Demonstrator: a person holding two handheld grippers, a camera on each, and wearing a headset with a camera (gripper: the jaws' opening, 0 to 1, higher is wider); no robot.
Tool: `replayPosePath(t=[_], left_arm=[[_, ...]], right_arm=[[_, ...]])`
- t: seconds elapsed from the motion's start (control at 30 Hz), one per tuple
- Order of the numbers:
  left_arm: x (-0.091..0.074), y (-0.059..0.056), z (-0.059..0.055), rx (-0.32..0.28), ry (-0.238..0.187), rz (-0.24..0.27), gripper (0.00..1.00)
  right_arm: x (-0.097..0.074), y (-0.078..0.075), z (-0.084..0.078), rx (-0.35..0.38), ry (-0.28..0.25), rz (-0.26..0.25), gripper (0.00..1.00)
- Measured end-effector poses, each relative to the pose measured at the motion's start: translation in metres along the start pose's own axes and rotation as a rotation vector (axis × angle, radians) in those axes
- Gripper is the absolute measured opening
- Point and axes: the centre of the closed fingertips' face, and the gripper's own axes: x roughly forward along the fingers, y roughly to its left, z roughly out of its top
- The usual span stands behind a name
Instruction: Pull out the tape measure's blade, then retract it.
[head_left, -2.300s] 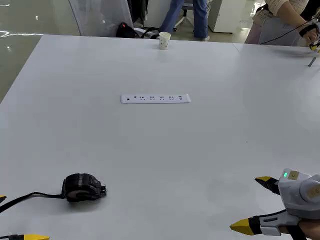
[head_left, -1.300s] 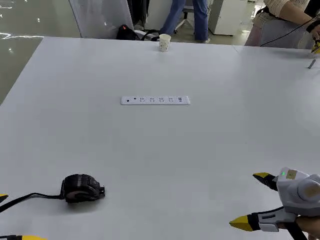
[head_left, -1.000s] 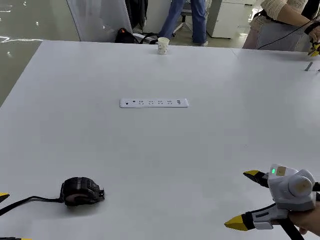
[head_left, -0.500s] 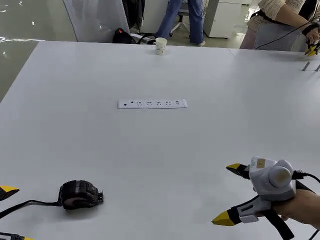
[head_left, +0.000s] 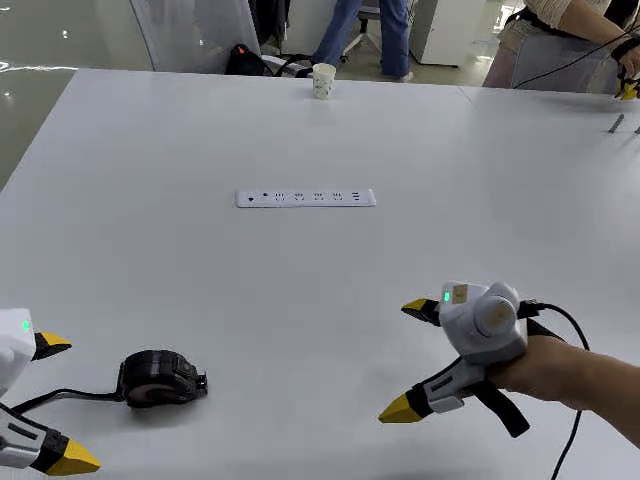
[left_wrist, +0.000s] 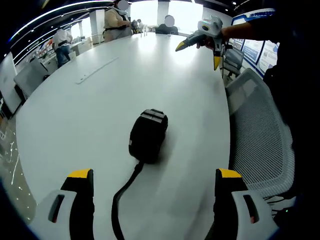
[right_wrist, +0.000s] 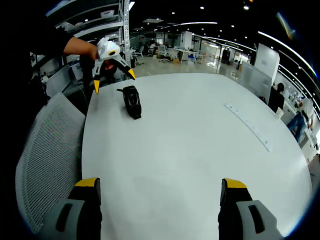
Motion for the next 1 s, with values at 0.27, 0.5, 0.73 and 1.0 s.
replayPosePath(t=[0.27,0.5,0.73,1.0], left_arm=[[0.007,0.002,0.013,0.046,-0.001,-0.010,0.99],[0.012,-0.004,0.020,0.107,0.011,-0.034,0.99],[0.018,-0.004,0.028,0.148,0.027,-0.042,0.96],[0.026,0.003,0.036,0.155,0.049,-0.054,0.95]], right_arm=[[0.020,0.002,0.016,-0.044,0.016,0.033,0.99],[0.030,0.002,0.027,-0.047,0.006,0.039,0.99],[0.039,0.008,0.045,-0.062,-0.021,0.058,0.99],[0.059,0.023,0.057,-0.119,-0.010,0.112,0.99]])
